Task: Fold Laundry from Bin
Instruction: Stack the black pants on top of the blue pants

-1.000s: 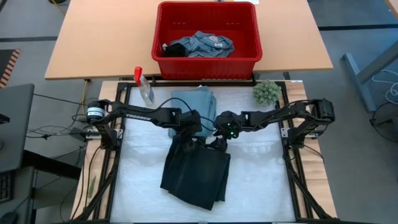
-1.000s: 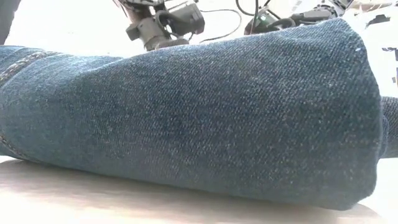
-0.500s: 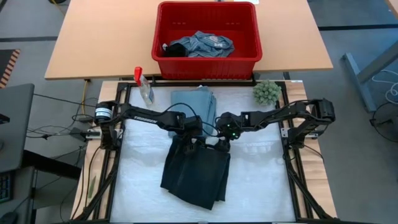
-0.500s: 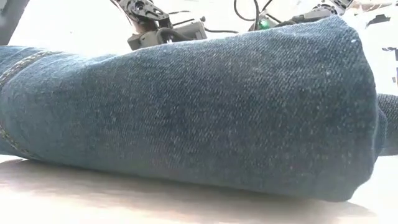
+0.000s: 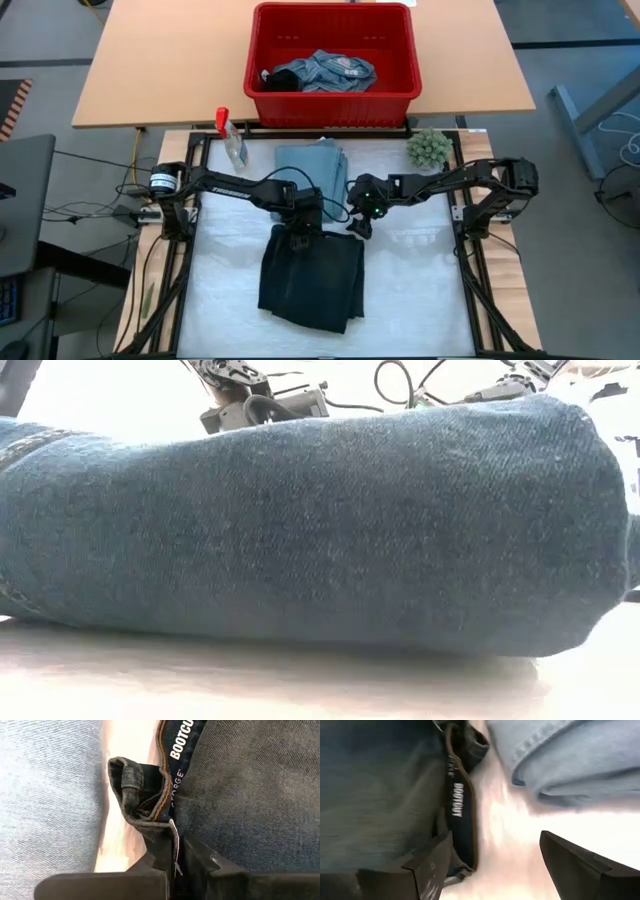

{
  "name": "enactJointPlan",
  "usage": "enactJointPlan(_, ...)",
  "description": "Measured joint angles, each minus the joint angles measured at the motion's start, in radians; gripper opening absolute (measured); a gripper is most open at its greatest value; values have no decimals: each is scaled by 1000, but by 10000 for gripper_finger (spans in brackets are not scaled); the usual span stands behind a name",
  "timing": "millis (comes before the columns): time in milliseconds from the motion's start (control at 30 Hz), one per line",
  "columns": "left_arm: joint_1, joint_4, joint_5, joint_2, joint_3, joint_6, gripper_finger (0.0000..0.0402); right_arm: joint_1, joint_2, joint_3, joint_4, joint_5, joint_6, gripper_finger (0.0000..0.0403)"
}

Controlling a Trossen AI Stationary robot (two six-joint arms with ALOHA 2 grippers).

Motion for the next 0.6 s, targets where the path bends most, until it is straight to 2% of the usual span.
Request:
enactJointPlan(200,0,4,22,-21,-2,24,5,-3,0,0,60,-110,1,327)
enactJointPlan(400,0,18,2,-113,-4,40,3,11,0,0,196,-112,3,327)
enactJointPlan(600,-13,8,-10,-149,-3,29,2,10,0,1,320,-109,11,327)
